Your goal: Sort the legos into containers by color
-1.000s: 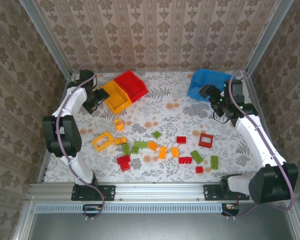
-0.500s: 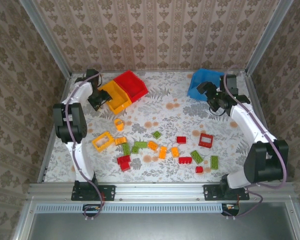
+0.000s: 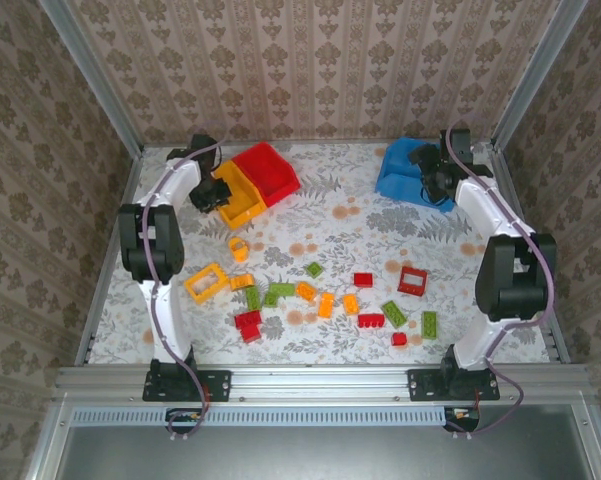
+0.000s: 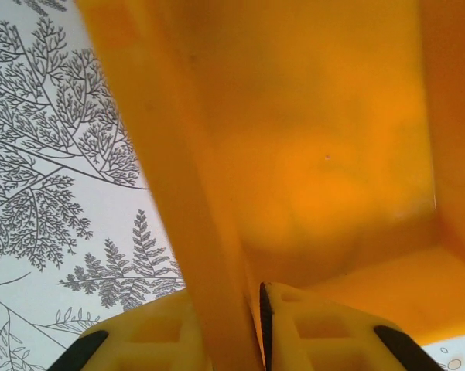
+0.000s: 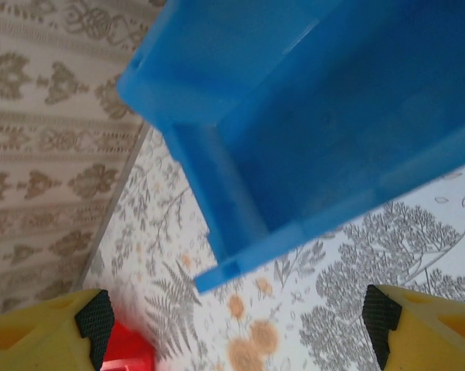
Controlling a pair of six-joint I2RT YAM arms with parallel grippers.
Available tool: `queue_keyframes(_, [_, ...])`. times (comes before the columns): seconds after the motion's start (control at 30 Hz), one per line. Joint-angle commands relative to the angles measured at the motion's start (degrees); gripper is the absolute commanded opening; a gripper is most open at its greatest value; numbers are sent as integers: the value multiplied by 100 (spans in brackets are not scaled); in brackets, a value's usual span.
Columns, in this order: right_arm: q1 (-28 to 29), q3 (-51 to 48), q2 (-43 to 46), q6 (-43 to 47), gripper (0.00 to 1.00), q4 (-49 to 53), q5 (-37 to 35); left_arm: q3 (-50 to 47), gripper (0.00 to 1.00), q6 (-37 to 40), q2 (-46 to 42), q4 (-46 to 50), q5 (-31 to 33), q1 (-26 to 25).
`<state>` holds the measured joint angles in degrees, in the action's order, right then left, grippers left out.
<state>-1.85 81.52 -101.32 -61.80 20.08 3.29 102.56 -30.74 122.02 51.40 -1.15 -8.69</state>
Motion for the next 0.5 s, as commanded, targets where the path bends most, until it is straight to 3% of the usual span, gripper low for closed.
queue_keyframes(0.0, [-94, 405, -401, -581, 88, 380, -447, 137, 14, 441, -68, 406, 206, -214])
queue_keyframes(0.47, [-176, 1518, -1445, -1494, 82, 1830, -794, -1132, 0, 686, -863, 421, 429, -919])
